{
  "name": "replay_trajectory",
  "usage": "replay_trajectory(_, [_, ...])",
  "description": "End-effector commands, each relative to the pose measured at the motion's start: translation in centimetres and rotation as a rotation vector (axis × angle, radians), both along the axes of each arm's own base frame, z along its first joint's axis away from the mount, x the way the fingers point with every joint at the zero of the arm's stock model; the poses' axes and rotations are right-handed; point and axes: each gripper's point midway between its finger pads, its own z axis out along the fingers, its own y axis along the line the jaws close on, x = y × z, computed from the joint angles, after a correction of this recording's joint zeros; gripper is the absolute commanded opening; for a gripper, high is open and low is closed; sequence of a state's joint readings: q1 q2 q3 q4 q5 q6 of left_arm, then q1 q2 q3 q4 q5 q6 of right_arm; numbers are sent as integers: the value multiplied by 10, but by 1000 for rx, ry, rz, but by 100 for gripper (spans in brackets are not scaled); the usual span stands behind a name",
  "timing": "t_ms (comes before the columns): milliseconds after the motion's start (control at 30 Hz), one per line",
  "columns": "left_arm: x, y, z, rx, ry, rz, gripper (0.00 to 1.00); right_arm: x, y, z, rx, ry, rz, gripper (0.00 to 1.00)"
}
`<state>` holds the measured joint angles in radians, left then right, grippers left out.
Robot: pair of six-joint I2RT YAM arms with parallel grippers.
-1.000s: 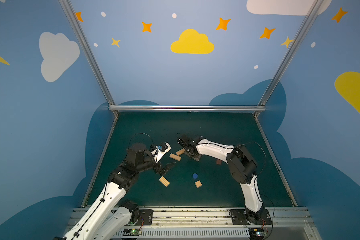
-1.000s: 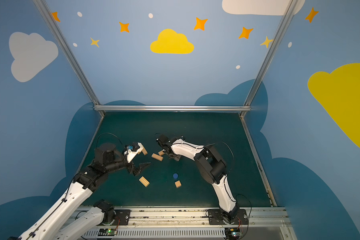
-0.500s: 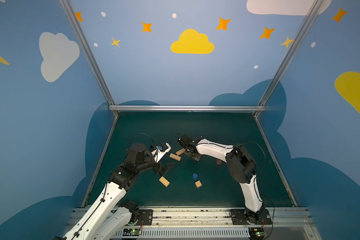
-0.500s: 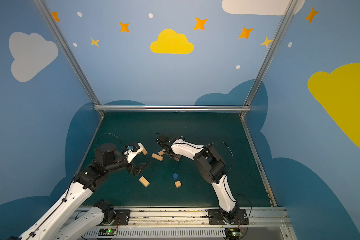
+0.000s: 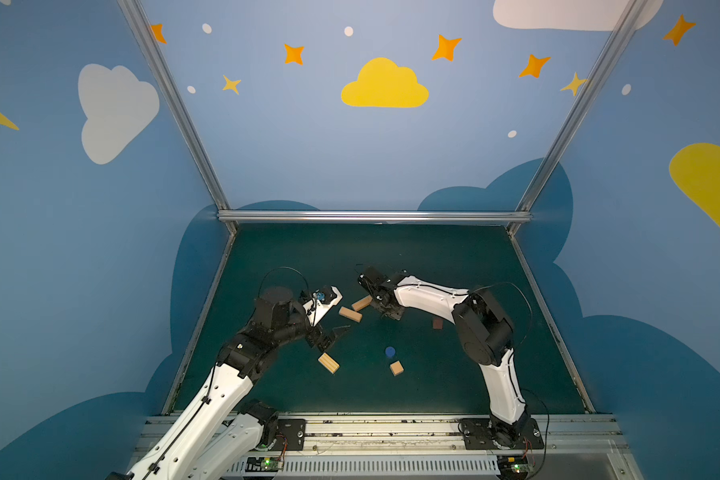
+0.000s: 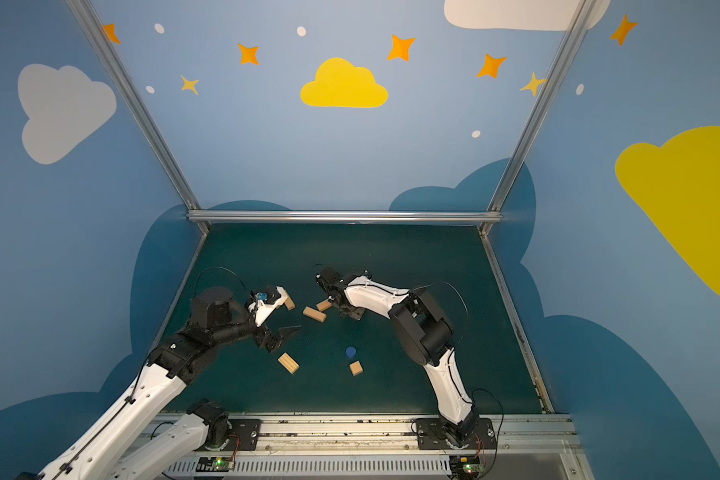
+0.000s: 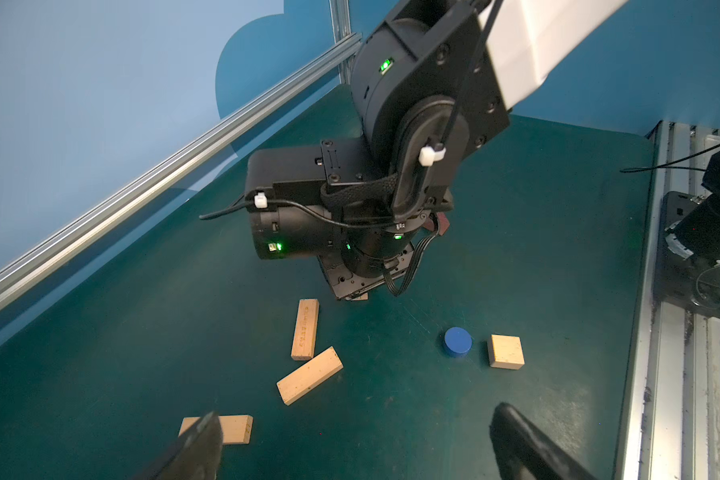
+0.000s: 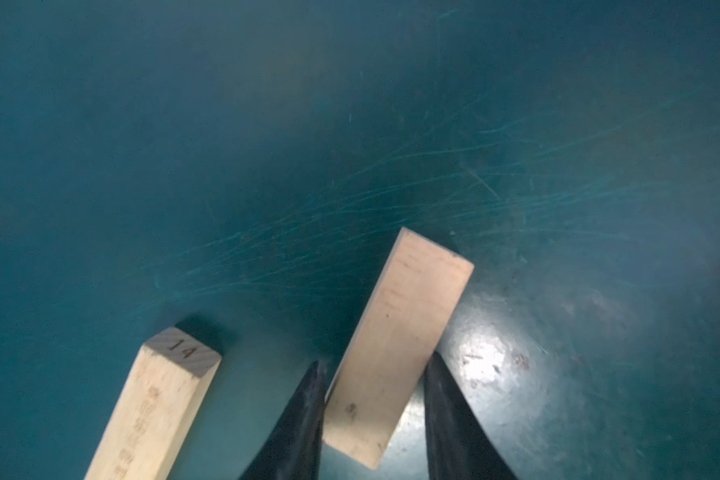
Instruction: Build the wood block tower
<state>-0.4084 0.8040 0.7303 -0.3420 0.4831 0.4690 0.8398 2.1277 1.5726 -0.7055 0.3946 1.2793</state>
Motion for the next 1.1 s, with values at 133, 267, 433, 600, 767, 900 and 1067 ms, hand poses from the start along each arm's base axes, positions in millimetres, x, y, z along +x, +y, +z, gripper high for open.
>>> replay_trajectory(133, [-1, 0, -2, 9, -3, -5, 100, 0, -2, -5, -6, 19, 3, 39])
replay_trajectory(267, [-1, 0, -1, 8, -5, -5, 100, 0, -2, -5, -3, 20, 9, 34])
replay_trajectory(433, [-2, 1, 0, 7, -11, -5, 100, -1, -3, -5, -4, 18, 13, 26])
replay_trajectory(600, [-2, 1, 1, 9, -13, -2, 100, -1, -5, -4, -8, 15, 18, 23])
replay_trajectory(767, [-1, 2, -1, 17, -15, 3, 100, -1, -7, -3, -17, 7, 40, 18])
replay_trajectory(900, [-1, 2, -3, 20, -10, 3, 100, -1, -11, 0, -31, 2, 58, 18])
replay_trajectory(1067, [1, 2, -4, 25, -5, 6, 100, -1, -15, 1, -36, 2, 83, 19])
